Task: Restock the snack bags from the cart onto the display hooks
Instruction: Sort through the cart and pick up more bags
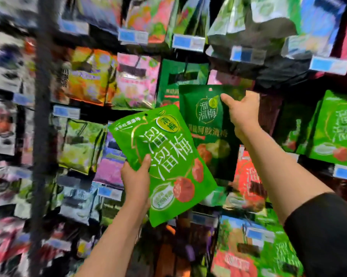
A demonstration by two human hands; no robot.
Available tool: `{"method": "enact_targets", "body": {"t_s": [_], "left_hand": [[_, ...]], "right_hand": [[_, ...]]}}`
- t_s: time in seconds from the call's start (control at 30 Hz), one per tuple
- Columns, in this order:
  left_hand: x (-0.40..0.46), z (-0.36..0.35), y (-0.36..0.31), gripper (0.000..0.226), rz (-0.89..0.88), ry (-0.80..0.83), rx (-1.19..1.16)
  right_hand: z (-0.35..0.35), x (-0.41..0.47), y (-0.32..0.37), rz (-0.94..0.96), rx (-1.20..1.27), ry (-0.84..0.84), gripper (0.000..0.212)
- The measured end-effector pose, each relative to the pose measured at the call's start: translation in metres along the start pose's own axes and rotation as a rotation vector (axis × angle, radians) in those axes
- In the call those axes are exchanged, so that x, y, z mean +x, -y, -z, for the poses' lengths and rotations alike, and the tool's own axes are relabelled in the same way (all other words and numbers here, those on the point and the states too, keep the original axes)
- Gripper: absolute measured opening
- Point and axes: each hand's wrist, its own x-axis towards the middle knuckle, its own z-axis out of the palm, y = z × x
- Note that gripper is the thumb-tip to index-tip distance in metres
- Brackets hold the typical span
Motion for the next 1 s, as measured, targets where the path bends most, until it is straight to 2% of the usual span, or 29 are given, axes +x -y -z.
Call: {"method": "enact_targets", "body": {"t_s": [0.03, 0.13, 0.2, 0.33, 0.4, 0.5, 0.63, 0.8, 1.0], "left_hand": [[0.007, 0.000, -0.005, 0.037, -0.018, -0.014, 0.003], [0.026, -0.006, -0.018, 0.017, -0.105, -0.009, 0.025], [0.036, -0.012, -0.026, 0.019, -0.140, 0.008, 0.028], [0.050, -0.027, -0.038, 0.020, -0.177, 0.044, 0.005], [0.056, -0.032, -0.040, 0.022, -0.195, 0.070, 0.031], [0.068, -0.033, -0.035, 0.017, -0.173, 0.095, 0.048], [0.073, -0.038, -0.027, 0.012, -0.165, 0.108, 0.053], [0.075, -0.043, -0.018, 0.018, -0.154, 0.155, 0.055], [0.075, -0.041, -0.009, 0.017, -0.142, 0.192, 0.049]], "right_hand": [[-0.013, 0.010, 0.008, 0.004, 0.028, 0.010, 0.016], [-0.051, 0.036, 0.026, -0.058, 0.129, -0.016, 0.032], [-0.077, 0.058, 0.027, -0.104, 0.151, -0.030, 0.040], [-0.115, 0.098, 0.014, -0.203, 0.197, -0.006, 0.037], [-0.126, 0.111, 0.013, -0.247, 0.208, -0.006, 0.028], [-0.137, 0.125, 0.012, -0.288, 0.249, -0.066, 0.031], [-0.140, 0.138, 0.011, -0.319, 0.245, -0.115, 0.021], [-0.141, 0.142, 0.000, -0.365, 0.220, -0.092, 0.038], [-0.144, 0.148, -0.004, -0.337, 0.235, -0.078, 0.031]]}}
